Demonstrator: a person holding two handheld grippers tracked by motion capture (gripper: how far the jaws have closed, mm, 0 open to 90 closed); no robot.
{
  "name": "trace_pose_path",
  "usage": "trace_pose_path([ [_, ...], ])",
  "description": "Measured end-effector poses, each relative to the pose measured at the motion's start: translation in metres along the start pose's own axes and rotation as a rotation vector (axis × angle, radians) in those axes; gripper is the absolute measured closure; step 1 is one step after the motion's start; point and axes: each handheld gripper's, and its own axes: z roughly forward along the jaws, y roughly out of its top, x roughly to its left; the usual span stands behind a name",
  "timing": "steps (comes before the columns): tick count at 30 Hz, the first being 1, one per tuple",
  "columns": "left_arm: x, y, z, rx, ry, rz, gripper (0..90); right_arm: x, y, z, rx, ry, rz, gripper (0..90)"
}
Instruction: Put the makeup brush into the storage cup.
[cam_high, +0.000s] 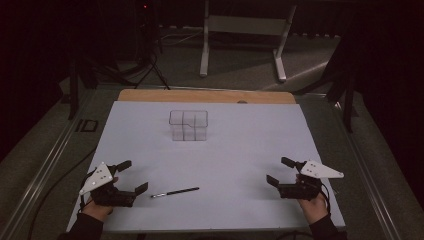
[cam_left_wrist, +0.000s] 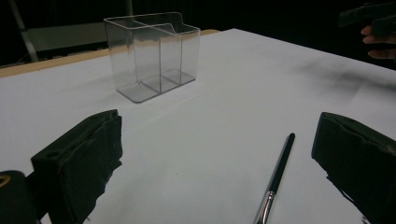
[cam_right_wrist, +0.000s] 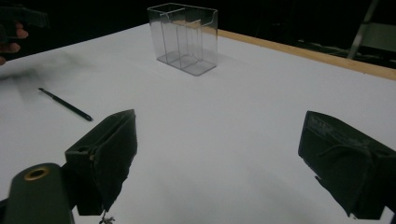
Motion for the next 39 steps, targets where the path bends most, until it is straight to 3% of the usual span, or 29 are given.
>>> trace_pose_path([
  [10,0.000,0.001,0.000,-0.006,0.005,-0.006,3.3,0.000,0.003,0.000,-0.040,0.002,-0.011,11.7],
  [24,-0.003,0.008,0.000,0.008,-0.001,-0.011,3.4,0.000,0.003,0.004,-0.039,0.015,-0.022,11.8],
  [27,-0.003,0.015,-0.001,0.020,0.006,-0.010,3.3,0.000,0.003,0.004,-0.044,0.014,-0.013,11.8],
  [31,-0.002,0.029,-0.007,0.049,0.002,-0.057,2.8,-0.001,0.003,0.003,-0.047,0.011,-0.009,11.8],
  [33,0.000,0.036,-0.011,0.035,0.001,-0.070,2.7,0.000,0.003,0.003,-0.046,0.011,-0.011,11.8],
  [36,0.001,0.047,-0.015,0.043,0.021,-0.053,2.7,0.000,0.003,0.003,-0.043,0.010,-0.010,11.8],
  [39,0.001,0.055,-0.015,0.068,-0.003,-0.052,2.7,0.000,0.003,0.003,-0.042,0.009,-0.009,11.8],
])
